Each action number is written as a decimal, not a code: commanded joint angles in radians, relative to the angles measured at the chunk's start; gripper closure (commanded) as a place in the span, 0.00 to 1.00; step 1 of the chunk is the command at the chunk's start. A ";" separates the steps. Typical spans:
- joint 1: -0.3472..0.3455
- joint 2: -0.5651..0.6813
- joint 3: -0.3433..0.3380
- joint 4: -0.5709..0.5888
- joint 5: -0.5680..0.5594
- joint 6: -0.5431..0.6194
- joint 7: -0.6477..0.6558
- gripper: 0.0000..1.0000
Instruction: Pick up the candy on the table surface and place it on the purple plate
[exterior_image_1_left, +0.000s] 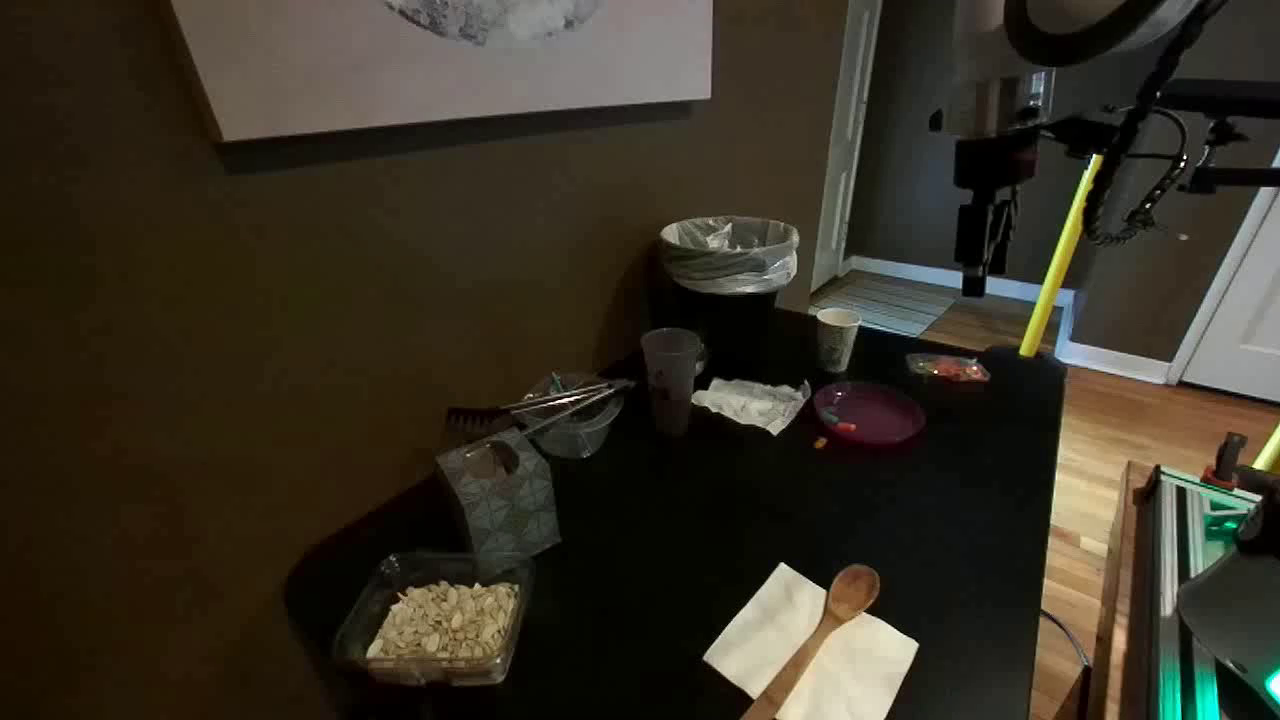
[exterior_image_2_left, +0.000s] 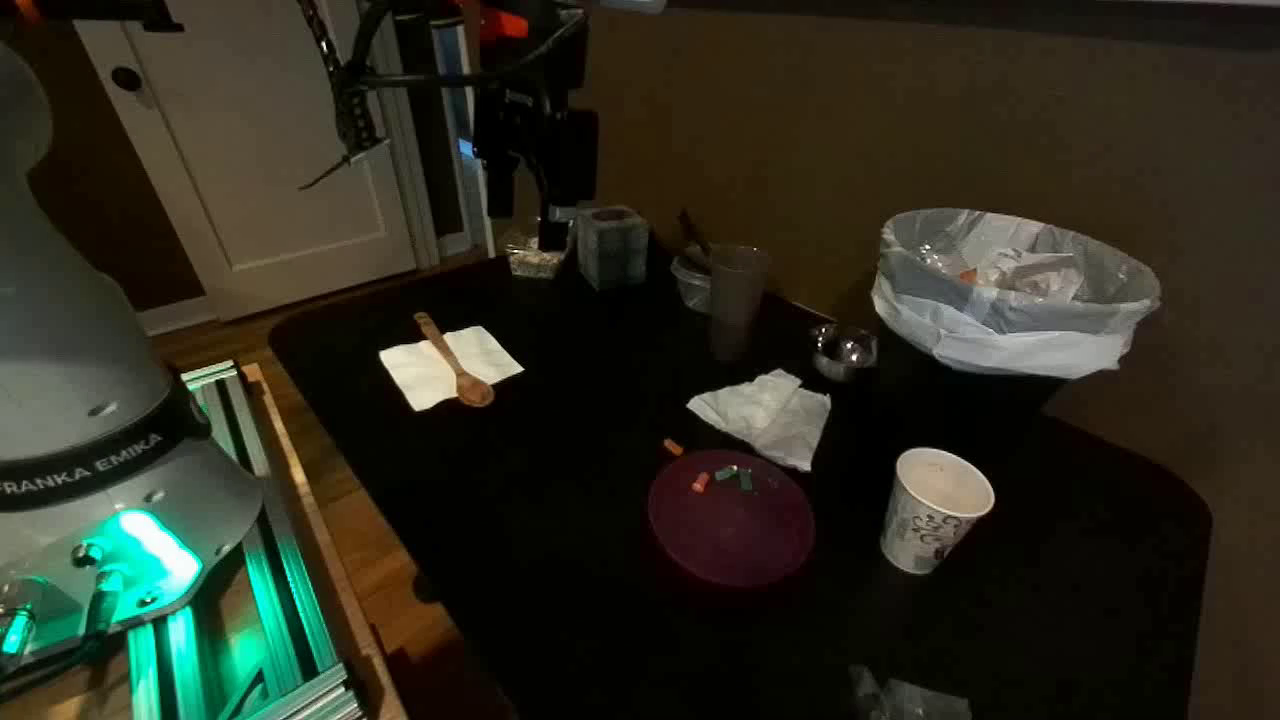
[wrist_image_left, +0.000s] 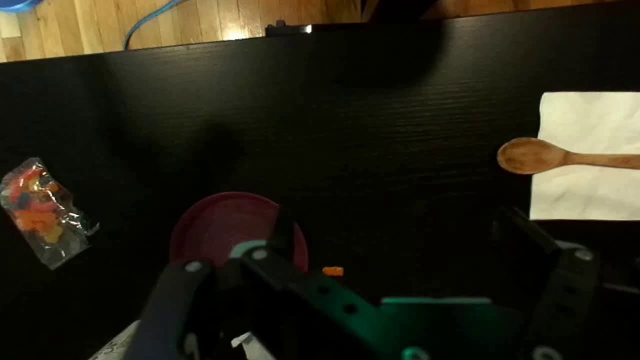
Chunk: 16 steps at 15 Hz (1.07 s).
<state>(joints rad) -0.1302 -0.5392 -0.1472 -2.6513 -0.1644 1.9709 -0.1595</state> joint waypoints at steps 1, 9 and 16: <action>-0.001 0.000 0.001 0.001 0.001 -0.001 0.000 0.00; -0.001 0.000 0.001 0.001 0.001 -0.001 0.000 0.00; 0.019 0.042 0.015 0.015 0.035 0.007 0.032 0.00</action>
<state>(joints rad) -0.1302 -0.5392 -0.1472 -2.6511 -0.1644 1.9709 -0.1595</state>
